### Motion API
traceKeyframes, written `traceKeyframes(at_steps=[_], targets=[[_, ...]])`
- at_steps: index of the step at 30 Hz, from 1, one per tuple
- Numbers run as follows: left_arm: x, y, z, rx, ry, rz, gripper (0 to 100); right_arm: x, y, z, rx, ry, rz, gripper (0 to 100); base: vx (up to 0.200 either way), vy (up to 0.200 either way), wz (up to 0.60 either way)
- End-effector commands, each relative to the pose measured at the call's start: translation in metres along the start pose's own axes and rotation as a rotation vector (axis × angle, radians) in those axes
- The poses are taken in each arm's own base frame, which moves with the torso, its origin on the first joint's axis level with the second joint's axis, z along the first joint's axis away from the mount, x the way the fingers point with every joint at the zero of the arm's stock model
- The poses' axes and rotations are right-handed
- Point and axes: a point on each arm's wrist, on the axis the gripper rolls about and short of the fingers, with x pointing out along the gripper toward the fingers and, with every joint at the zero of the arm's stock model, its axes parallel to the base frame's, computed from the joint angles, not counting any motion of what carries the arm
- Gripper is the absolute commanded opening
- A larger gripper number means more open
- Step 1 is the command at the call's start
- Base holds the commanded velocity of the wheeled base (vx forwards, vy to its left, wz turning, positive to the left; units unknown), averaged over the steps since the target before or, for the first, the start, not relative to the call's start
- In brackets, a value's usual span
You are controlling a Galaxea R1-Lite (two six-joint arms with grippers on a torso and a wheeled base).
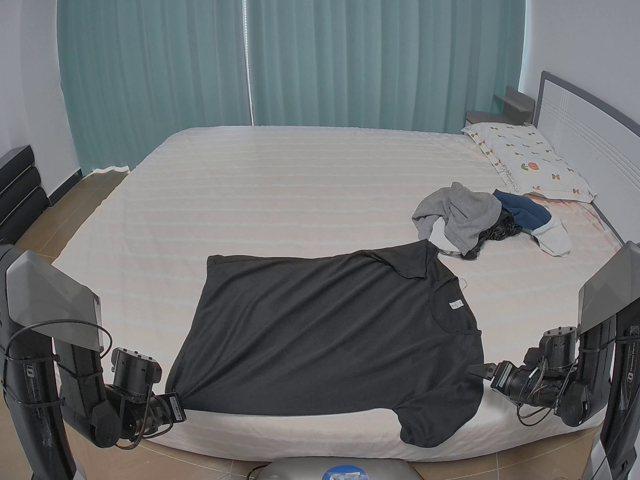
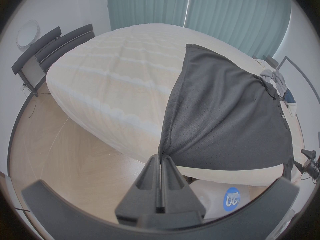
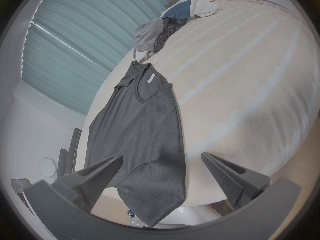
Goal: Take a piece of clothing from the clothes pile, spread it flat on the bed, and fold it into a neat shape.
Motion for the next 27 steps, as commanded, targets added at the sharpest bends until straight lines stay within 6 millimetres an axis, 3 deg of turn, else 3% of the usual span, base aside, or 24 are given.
traceKeyframes(at_steps=[1,10,11,20,27], targets=[[0.0,0.001,0.001,-0.006,-0.005,0.001,0,0.006,-0.001,-0.004,-0.006,0.015,0.002,100,0.0,0.0,0.0],[0.001,-0.001,0.003,-0.013,-0.017,-0.008,0,0.023,0.001,-0.003,-0.019,0.007,0.016,100,0.0,0.0,0.0],[0.001,-0.001,0.004,-0.016,-0.022,-0.009,0,0.024,0.001,-0.002,-0.021,0.0,0.017,0,0.0,0.0,0.0],[0.005,-0.004,0.025,-0.115,-0.109,-0.053,0,0.033,0.007,0.015,-0.025,-0.113,0.018,0,0.0,0.0,0.0],[0.01,-0.006,0.036,-0.184,-0.146,-0.069,0,0.044,0.023,0.045,-0.058,-0.264,0.077,0,0.0,0.0,0.0]])
